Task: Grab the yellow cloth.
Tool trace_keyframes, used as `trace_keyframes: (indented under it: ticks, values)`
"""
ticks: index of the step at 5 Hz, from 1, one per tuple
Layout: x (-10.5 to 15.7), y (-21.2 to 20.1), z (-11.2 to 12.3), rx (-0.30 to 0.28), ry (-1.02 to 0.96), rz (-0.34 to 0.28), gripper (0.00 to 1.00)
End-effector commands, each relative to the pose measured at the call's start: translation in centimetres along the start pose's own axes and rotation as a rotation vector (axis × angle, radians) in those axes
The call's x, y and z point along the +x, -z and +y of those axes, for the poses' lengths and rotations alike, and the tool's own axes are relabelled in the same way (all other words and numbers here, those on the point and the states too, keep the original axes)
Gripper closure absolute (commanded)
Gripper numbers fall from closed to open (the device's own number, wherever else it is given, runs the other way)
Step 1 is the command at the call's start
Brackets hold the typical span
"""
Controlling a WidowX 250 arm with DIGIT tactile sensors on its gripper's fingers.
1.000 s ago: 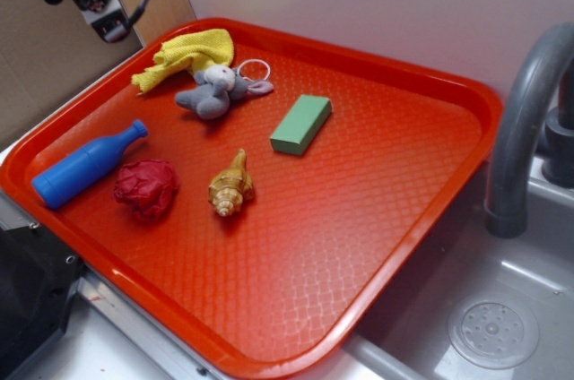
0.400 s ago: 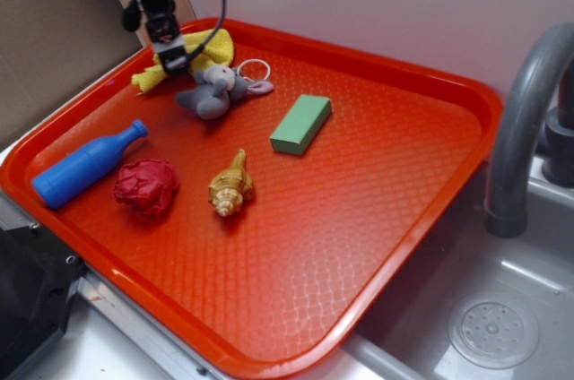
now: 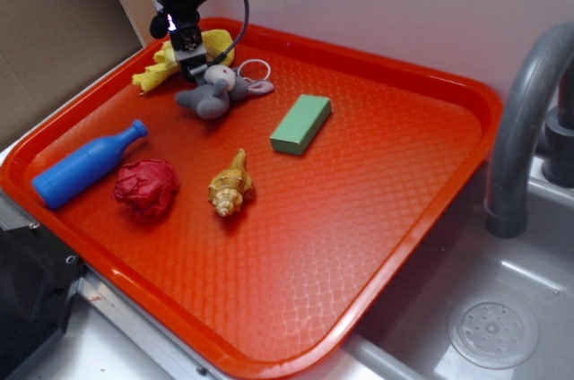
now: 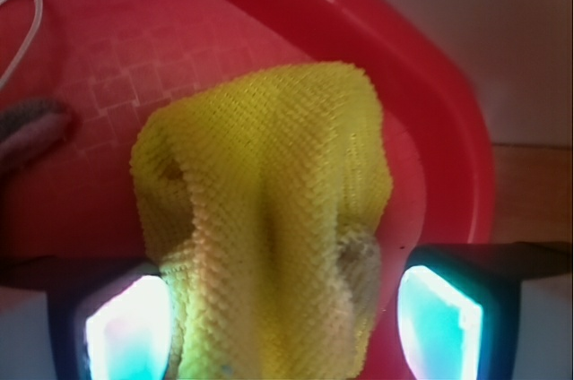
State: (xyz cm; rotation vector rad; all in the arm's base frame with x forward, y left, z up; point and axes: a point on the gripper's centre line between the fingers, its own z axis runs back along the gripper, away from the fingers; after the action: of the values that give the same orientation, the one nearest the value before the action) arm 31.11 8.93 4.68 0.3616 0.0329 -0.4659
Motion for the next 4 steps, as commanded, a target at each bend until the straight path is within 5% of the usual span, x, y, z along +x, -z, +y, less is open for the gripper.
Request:
trace_keyframes:
  ticks: [1, 2, 3, 4]
  values:
    - [-0.1, 1.0, -3.3, -0.119, 0.057, 0.04, 1.0]
    - [-0.7, 0.2, -4.3, -0.118, 0.085, -0.004, 1.0]
    - [-2.3, -4.0, -3.8, -0.051, -0.007, -0.092, 1.0]
    - [-3.0, -9.3, -4.5, 0.086, -0.224, -0.156, 1.0]
